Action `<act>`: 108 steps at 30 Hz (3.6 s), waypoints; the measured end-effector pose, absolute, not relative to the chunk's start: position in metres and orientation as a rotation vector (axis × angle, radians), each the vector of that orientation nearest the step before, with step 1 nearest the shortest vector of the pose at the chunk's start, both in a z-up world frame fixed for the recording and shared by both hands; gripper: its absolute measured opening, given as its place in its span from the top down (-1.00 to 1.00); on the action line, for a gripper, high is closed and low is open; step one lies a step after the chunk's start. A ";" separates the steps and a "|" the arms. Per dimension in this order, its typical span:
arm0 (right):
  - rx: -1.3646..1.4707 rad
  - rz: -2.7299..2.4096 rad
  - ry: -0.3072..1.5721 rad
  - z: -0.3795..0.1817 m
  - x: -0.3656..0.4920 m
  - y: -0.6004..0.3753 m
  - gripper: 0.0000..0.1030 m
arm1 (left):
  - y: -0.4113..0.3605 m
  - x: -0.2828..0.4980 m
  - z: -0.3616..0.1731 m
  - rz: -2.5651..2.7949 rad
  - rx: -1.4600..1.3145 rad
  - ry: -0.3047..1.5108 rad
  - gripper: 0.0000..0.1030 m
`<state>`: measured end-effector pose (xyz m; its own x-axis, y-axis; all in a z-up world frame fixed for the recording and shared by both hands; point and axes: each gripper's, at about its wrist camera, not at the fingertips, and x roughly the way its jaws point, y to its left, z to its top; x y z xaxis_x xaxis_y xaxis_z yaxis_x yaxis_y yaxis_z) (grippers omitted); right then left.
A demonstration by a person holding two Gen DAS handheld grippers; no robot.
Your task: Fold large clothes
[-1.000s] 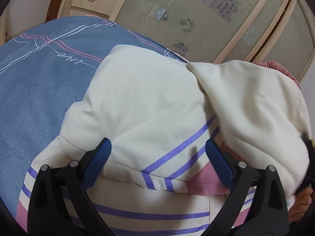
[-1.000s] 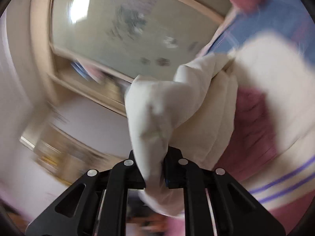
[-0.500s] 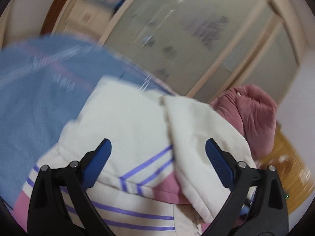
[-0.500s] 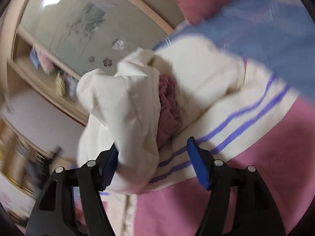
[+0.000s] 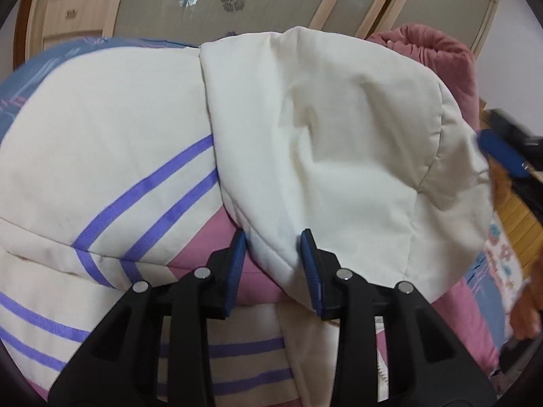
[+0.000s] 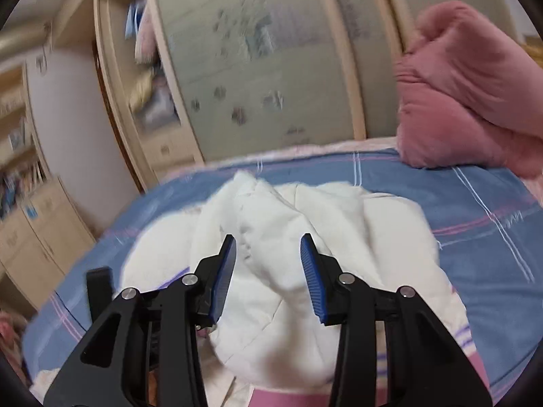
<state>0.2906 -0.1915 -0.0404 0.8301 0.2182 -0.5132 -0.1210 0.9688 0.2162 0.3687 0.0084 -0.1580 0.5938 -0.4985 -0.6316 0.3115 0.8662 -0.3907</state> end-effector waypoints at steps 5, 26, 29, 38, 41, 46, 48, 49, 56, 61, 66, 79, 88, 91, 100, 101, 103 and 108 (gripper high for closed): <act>0.235 -0.005 0.733 -0.094 0.324 -0.224 0.35 | 0.005 0.366 -0.161 -0.472 -0.206 0.808 0.30; 0.185 0.051 0.797 -0.131 0.283 -0.225 0.15 | -0.038 0.343 -0.146 -0.473 0.044 0.692 0.00; 0.212 0.043 0.823 -0.147 0.289 -0.225 0.15 | -0.034 0.353 -0.156 -0.482 0.016 0.769 -0.05; 0.228 0.070 0.790 -0.138 0.278 -0.224 0.01 | -0.036 0.352 -0.159 -0.466 0.044 0.772 -0.05; 0.332 0.186 0.729 -0.108 0.233 -0.231 -0.22 | -0.026 0.349 -0.151 -0.462 0.015 0.806 -0.09; 0.435 0.295 0.789 -0.095 0.162 -0.243 -0.39 | 0.015 0.312 -0.141 -0.443 -0.154 0.936 -0.21; 0.493 0.335 0.825 -0.103 0.137 -0.248 -0.39 | 0.029 0.285 -0.143 -0.460 -0.213 0.963 -0.30; 0.513 0.342 0.840 -0.107 0.126 -0.249 -0.39 | 0.036 0.266 -0.145 -0.475 -0.249 0.981 -0.33; 0.654 0.309 0.845 -0.120 0.058 -0.258 -0.40 | 0.031 0.176 -0.159 -0.580 -0.386 1.046 -0.34; 0.670 0.288 0.786 -0.104 0.018 -0.269 -0.40 | 0.000 0.140 -0.147 -0.504 -0.249 1.002 -0.40; 0.632 0.260 0.742 -0.090 -0.020 -0.284 -0.44 | 0.001 0.121 -0.130 -0.558 -0.327 0.959 -0.40; 0.677 0.244 0.712 -0.097 -0.055 -0.301 -0.46 | -0.047 0.113 -0.172 -0.781 -0.495 1.224 -0.40; 0.702 0.253 0.733 -0.109 -0.050 -0.298 -0.46 | -0.040 0.106 -0.182 -0.779 -0.531 1.289 -0.40; 0.709 0.263 0.742 -0.112 -0.050 -0.293 -0.46 | -0.051 0.106 -0.185 -0.761 -0.492 1.291 -0.43; 0.689 0.255 0.734 -0.108 -0.053 -0.288 -0.46 | -0.061 0.108 -0.185 -0.813 -0.572 1.305 -0.43; 0.684 0.249 0.732 -0.107 -0.054 -0.289 -0.46 | -0.060 0.107 -0.184 -0.825 -0.588 1.298 -0.43; 0.685 0.242 0.728 -0.106 -0.056 -0.290 -0.46 | -0.059 0.105 -0.185 -0.844 -0.615 1.299 -0.43; 0.699 0.228 0.717 -0.106 -0.058 -0.294 -0.46 | -0.064 0.099 -0.196 -0.900 -0.663 1.357 -0.43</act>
